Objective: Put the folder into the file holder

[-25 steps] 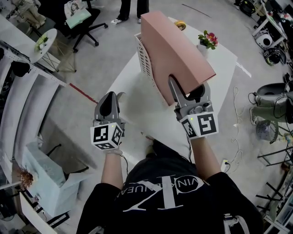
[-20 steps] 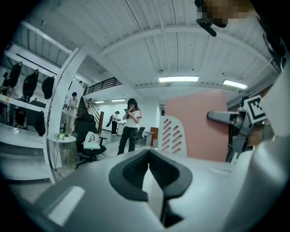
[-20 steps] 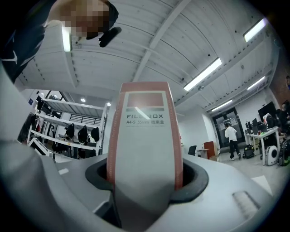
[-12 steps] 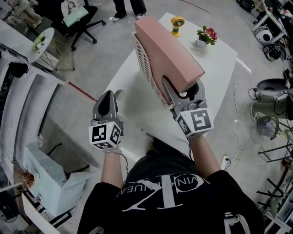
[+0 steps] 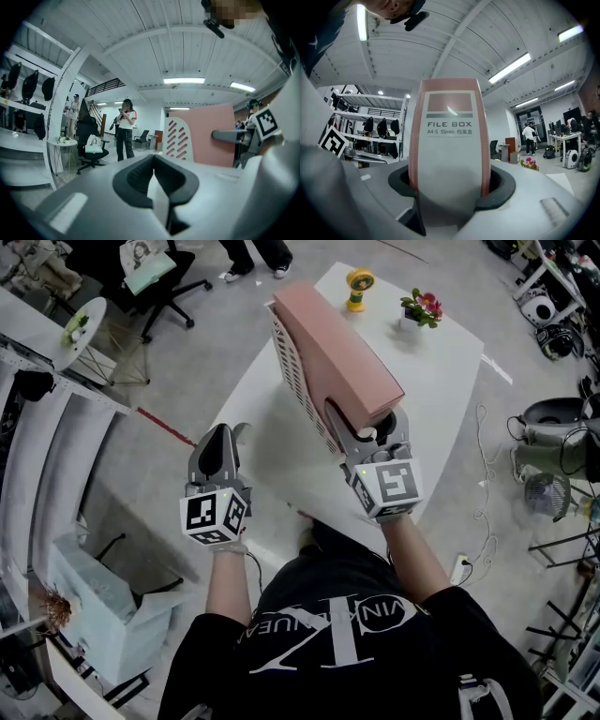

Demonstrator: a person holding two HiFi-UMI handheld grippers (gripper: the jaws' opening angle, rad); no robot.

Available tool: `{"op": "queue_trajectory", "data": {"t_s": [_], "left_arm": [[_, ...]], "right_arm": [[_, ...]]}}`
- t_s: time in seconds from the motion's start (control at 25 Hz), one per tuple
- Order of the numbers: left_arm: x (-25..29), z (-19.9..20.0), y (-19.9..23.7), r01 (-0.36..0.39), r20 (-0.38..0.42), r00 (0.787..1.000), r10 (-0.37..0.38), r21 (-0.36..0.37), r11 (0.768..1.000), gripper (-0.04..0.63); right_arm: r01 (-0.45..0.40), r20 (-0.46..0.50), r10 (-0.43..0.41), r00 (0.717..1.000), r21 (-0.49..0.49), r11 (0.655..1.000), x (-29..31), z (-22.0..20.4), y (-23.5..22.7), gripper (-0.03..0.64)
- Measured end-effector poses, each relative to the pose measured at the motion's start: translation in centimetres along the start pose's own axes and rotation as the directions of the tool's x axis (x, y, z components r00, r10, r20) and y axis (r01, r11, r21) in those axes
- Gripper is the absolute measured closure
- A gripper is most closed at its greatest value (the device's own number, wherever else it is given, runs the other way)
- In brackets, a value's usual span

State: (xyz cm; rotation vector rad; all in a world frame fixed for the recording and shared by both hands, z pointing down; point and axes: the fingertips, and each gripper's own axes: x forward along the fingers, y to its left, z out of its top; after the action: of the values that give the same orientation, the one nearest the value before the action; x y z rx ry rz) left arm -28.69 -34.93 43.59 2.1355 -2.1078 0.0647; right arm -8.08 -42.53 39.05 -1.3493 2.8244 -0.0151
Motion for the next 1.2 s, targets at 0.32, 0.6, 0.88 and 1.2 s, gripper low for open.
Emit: {"op": "queue_trajectory", "data": {"t_s": [0.32,0.6,0.88,1.2], "left_arm": [[-0.2,0.0,0.2,-0.008,-0.001,1.000,0.008,-0.001,1.000,0.595],[-0.6,0.0,0.4,-0.016,-0.003,1.000,0.016,0.001,1.000,0.595],[-1.4,-0.1,0.9,-0.026,-0.004,1.000,0.026,0.001,1.000,0.595],[-2.2,0.0,0.6,-0.019,-0.001,1.000,0.019,-0.001,1.000,0.595]], "right_arm": [[0.049,0.000,-0.049,0.999,-0.002,0.999,0.8,-0.6,0.7,0.307],[0.096,0.008,-0.096,0.995,0.018,0.995,1.2,-1.0,1.5,0.307],[0.077,-0.022,-0.077,0.997,0.020,0.997,1.2,-1.9,2.9,0.306],[-0.002,-0.020,0.002,1.000,0.008,1.000,0.8,-1.5,4.3,0.244]]}}
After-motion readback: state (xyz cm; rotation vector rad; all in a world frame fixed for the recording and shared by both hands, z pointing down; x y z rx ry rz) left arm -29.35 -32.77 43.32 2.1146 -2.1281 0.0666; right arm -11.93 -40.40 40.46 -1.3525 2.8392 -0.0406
